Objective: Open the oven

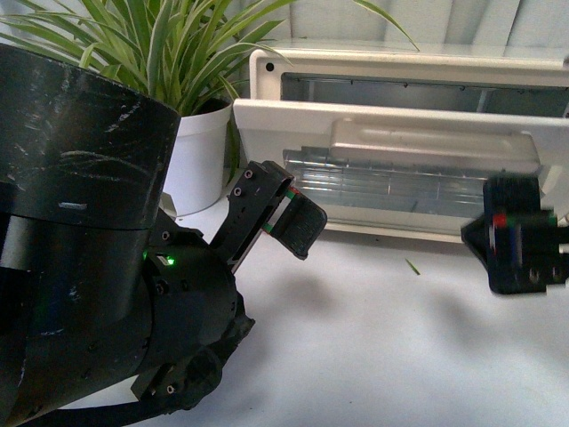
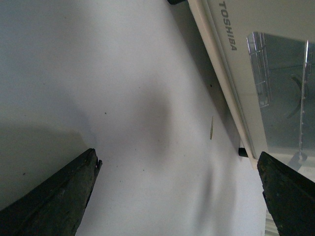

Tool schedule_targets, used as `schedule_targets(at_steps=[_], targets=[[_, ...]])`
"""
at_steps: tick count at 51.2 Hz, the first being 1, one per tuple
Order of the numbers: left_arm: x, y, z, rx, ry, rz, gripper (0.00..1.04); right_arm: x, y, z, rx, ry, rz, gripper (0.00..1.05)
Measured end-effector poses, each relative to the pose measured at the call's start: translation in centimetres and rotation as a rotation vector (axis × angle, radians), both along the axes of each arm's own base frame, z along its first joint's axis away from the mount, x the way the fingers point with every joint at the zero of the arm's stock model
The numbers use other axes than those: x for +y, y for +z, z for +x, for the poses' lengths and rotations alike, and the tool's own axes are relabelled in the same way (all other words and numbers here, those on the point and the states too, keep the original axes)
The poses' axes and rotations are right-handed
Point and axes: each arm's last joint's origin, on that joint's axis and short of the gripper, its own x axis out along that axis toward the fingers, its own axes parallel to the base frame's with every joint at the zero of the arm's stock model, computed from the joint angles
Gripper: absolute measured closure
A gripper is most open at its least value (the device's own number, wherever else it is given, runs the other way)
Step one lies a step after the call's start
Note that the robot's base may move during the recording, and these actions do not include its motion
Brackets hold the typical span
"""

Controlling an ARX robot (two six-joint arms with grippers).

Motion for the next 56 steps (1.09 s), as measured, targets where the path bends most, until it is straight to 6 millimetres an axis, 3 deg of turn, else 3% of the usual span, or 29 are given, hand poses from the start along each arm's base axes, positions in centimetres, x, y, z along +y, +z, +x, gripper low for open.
schedule_targets(at_steps=[12,28,48,56], targets=[[0.1,0.0,0.0,0.003,0.000,0.001,0.06,-0.2,-1.0,-1.3,0.013,0.034,-0.001,0.09],[0.2,-0.2,-0.1,0.018,-0.005,0.042,0.06,-1.4,1.3,-5.4,-0.035,0.087,0.109,0.09],[0.2,-0.1,-0.8,-0.055,-0.080,0.408,0.07,-4.8,-0.1,-10.7,-0.091,0.003,0.166,0.09],[0.0,-0.2,-1.0,-0.084,-0.107,0.501,0.07,-5.0,-0.7,-11.5,-0.088,-0.002,0.168,0.09]])
